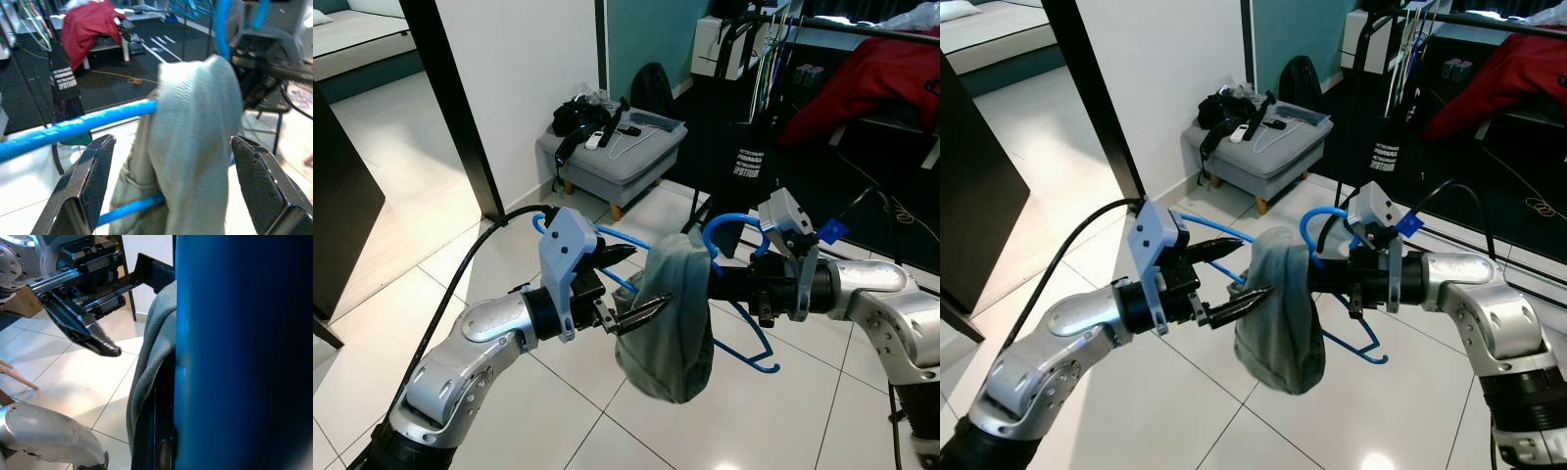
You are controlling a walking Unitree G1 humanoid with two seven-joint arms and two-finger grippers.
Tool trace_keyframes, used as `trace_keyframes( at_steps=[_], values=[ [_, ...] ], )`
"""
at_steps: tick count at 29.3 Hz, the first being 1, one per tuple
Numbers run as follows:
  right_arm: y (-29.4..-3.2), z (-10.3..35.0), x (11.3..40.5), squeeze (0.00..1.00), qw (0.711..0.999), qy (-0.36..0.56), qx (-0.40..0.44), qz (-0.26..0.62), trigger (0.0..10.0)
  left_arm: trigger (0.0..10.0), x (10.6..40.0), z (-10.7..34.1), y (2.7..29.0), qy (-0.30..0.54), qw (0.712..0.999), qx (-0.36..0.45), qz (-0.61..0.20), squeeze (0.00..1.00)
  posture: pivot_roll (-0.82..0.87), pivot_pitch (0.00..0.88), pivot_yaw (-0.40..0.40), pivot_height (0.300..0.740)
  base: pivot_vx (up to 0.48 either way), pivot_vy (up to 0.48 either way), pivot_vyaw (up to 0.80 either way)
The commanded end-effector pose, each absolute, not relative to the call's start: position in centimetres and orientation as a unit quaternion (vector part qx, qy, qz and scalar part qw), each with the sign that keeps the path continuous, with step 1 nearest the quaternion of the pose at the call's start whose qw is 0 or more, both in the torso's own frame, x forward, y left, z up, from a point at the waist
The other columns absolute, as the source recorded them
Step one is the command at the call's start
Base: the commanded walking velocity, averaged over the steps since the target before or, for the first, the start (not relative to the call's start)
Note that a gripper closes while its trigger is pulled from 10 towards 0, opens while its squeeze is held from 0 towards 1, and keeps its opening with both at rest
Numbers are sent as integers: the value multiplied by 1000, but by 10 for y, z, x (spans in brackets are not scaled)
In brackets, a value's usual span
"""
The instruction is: Hang hanger
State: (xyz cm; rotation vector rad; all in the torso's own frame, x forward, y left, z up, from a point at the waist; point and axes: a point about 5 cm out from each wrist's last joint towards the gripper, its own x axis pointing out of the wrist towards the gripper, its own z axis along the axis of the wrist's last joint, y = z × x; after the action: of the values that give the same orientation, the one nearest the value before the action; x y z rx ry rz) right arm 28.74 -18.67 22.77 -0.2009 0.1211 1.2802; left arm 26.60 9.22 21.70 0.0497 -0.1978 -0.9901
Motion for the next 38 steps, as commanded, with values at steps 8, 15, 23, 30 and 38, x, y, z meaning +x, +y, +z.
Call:
trace_keyframes(
  at_steps=[8, 15, 23, 30, 38],
  values=[
    [-178, 224, 284, 0, 785, 51, -98, 609, 10000, 9020, 268, 222, 95, -108, 876, -18, -470, 0, -85, 91, 30, 740, 0, 0, 0],
    [-177, 224, 284, 0, 786, 50, -101, 609, 10000, 0, 262, 226, 92, -116, 859, -45, -497, 0, -86, 89, 32, 740, 0, 0, 0],
    [-178, 225, 284, 0, 786, 49, -104, 607, 10000, 0, 262, 224, 92, -112, 860, -43, -497, 0, -86, 89, 32, 740, 0, 0, 0],
    [-179, 225, 285, 0, 787, 49, -105, 606, 10000, 0, 262, 222, 91, -107, 860, -38, -498, 0, -86, 89, 32, 740, 0, 0, 0],
    [-179, 225, 284, 0, 788, 51, -107, 604, 10000, 0, 259, 225, 94, -110, 853, -44, -508, 0, -91, 91, 34, 740, 0, 0, 0]
  ],
)
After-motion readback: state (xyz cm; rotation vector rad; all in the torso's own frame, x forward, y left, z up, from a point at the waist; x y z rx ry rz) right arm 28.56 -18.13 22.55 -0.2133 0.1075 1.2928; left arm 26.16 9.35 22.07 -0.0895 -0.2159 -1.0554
